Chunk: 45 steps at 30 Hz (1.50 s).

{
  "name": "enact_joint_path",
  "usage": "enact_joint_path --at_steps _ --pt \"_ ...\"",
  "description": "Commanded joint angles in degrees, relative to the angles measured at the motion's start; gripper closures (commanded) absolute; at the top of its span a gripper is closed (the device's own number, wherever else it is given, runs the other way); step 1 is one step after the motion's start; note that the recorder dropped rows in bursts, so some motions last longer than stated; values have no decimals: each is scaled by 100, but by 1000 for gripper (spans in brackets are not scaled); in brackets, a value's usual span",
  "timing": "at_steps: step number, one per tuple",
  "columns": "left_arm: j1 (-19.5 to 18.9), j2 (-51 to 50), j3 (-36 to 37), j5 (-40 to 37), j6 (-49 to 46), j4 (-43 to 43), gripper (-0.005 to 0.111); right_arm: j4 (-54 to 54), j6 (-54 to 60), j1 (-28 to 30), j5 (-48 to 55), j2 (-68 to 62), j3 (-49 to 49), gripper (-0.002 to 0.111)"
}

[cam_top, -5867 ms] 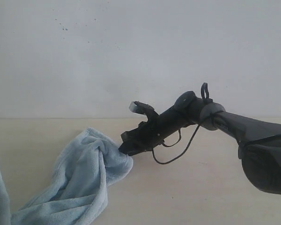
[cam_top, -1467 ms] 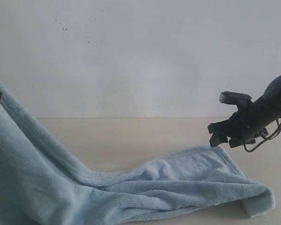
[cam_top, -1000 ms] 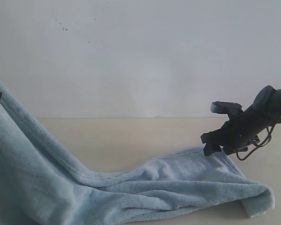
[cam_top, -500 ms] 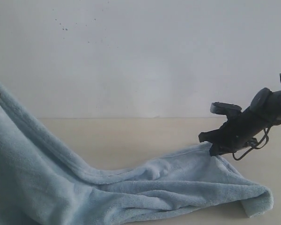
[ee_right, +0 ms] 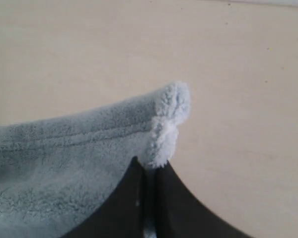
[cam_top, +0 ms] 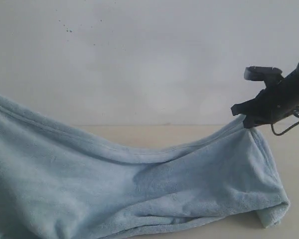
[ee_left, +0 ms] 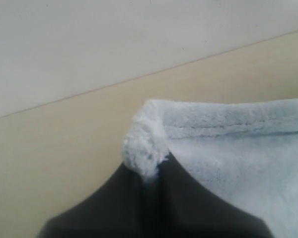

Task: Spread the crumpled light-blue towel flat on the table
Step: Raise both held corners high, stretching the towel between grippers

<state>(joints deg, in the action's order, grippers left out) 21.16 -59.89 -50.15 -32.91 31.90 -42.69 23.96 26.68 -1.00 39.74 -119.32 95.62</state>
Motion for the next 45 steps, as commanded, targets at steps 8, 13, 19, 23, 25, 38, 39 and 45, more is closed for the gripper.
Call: enact_joint_path --at_steps 8,13,19,23,25,38,39,45 --pt "0 1381 21 -596 69 -182 103 -142 23 551 317 1889 -621 108" --pt "0 1978 275 -758 -132 242 103 -48 190 727 247 3008 -1480 108" --pt "0 2613 832 -770 -455 786 103 -25 167 727 70 4163 -2515 108" --pt "0 3105 1050 -839 -455 837 103 -25 86 727 -244 4934 -3181 108" --pt "0 3383 1060 -985 -455 928 103 -25 86 727 -260 5229 -3368 108" --pt "0 4759 1060 -1957 -1443 1897 103 99 64 368 430 6500 -3718 108" --pt "0 4795 1060 -1998 -1443 1897 103 76 64 333 475 6578 -3718 108" --pt "0 4820 1050 -2457 -1559 1897 103 -1196 -727 244 642 7072 -3894 108"
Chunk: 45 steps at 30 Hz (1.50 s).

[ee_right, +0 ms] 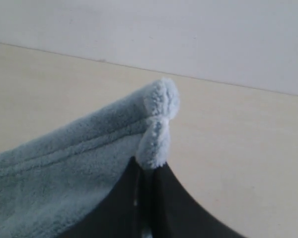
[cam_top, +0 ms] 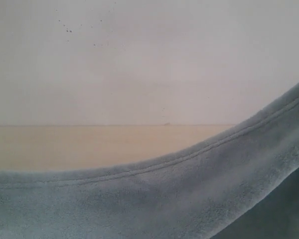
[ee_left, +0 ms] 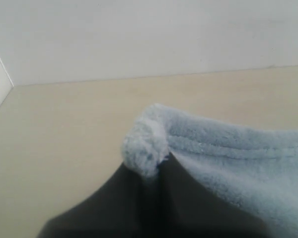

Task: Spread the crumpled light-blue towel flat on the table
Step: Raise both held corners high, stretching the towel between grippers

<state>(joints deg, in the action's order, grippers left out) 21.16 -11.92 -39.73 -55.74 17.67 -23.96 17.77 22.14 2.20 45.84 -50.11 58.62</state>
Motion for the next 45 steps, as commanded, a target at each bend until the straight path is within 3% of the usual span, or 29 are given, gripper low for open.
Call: enact_joint_path --at_steps 1,6,22,38,45 --pt "0 24 8 -238 -191 24 103 -735 -272 -170 32 212 -335 108" --pt "0 190 -42 -271 -216 97 103 -1915 -1099 -405 -356 699 -1071 108" --pt "0 605 -369 -729 -467 107 103 -1865 -1438 -422 -268 1300 -1133 108" --pt "0 605 -844 -906 -714 236 103 -2313 -1581 -752 458 2074 -1133 108" --pt "0 415 -355 -758 -767 49 103 -2643 -1582 -752 463 1791 -1133 108"
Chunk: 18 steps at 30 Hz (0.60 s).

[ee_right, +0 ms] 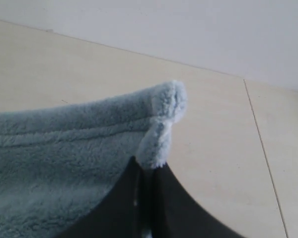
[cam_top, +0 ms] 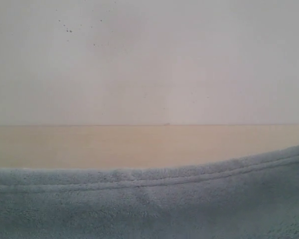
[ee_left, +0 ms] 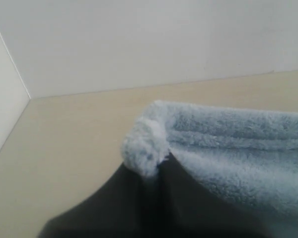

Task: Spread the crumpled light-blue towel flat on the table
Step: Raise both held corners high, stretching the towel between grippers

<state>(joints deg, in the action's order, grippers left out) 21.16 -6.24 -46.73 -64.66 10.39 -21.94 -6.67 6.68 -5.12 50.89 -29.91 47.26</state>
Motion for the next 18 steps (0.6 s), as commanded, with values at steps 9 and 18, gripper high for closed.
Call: enact_joint_path --at_steps 9,18 --pt "0 -1551 1256 1561 535 -936 103 -420 -154 -20 -794 -1822 2 108" --pt "0 -3644 1379 2864 2359 -2833 103 -895 -551 -8 -2022 -3609 2 108"
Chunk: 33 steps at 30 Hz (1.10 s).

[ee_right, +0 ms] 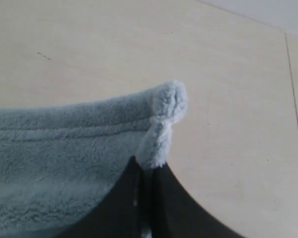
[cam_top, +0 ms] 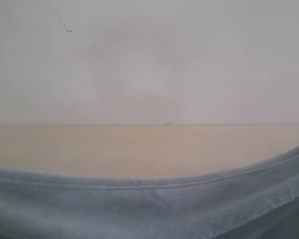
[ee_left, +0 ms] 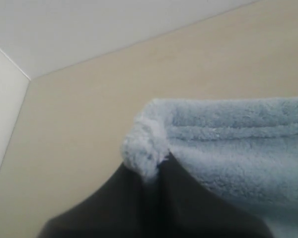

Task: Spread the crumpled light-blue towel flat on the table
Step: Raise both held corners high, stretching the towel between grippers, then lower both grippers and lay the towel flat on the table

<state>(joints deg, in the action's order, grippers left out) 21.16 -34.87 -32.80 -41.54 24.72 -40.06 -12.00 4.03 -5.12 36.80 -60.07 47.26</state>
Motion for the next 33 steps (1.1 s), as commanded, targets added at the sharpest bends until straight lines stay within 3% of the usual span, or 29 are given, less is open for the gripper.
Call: enact_joint_path --at_steps 1,7,13,21,33 --pt "0 -1068 -28 613 1223 -1343 103 -466 -403 -8 -770 -792 2 108" --pt "-14 -2804 -79 892 2747 -2750 103 -565 -685 1 -1730 -1923 2 108" --pt "-521 -4225 -570 1008 3984 -3710 103 -553 -710 1 -2095 -3028 606 108" --pt "-1386 -5593 -1509 2027 4714 -3985 103 -519 -710 1 -2084 -4379 1885 108" --pt "-1757 -7148 -2530 2246 6084 -4857 103 -456 -710 1 -2152 -5677 3206 108"
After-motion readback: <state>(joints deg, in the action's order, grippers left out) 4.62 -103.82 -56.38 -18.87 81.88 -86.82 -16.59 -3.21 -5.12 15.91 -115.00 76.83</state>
